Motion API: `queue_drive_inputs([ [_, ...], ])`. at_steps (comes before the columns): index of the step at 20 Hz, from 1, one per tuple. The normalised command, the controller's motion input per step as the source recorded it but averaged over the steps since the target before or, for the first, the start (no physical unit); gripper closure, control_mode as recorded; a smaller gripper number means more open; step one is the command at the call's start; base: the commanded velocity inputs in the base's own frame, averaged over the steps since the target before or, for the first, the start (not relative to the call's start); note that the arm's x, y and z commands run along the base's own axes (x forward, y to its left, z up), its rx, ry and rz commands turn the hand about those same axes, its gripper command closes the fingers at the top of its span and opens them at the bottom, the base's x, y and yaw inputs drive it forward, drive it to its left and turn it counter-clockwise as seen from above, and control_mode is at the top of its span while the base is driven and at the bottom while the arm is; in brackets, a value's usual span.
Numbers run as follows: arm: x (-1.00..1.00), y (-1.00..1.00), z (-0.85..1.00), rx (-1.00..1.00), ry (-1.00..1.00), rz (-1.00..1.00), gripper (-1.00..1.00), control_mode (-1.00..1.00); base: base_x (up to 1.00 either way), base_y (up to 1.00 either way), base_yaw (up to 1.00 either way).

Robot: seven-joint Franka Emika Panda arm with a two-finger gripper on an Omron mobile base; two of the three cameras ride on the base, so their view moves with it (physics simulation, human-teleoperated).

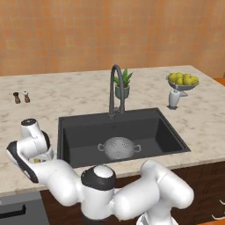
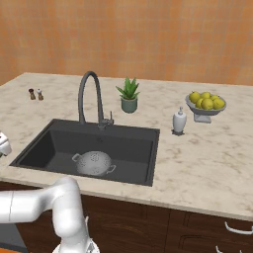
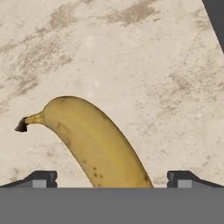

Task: Put the colander in the sink, put the banana in the colander, and turn on the sink faucet and pour water over the colander.

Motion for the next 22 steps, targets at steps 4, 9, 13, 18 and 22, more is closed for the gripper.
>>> queue_drive_inputs([
  [4,0.11,0.18,-0.51,-0.13,0.00,0.04,-1.00,-1.00,0.00,0.00,0.00],
  [9,0.04,0.11,-0.52,-0.14,0.00,0.02,1.00,-1.00,0.00,0.00,0.00],
  [13,-0.01,-0.16,-0.09,-0.04,-0.02,0.00,1.00,-1.00,0.00,0.00,0.00],
  [18,0.00,-0.92,0.02,0.00,-0.01,-0.21,1.00,-1.00,0.00,0.00,0.00],
  [22,-0.02,-1.00,0.12,0.00,-0.05,-0.34,1.00,-1.00,0.00,0.00,0.00],
])
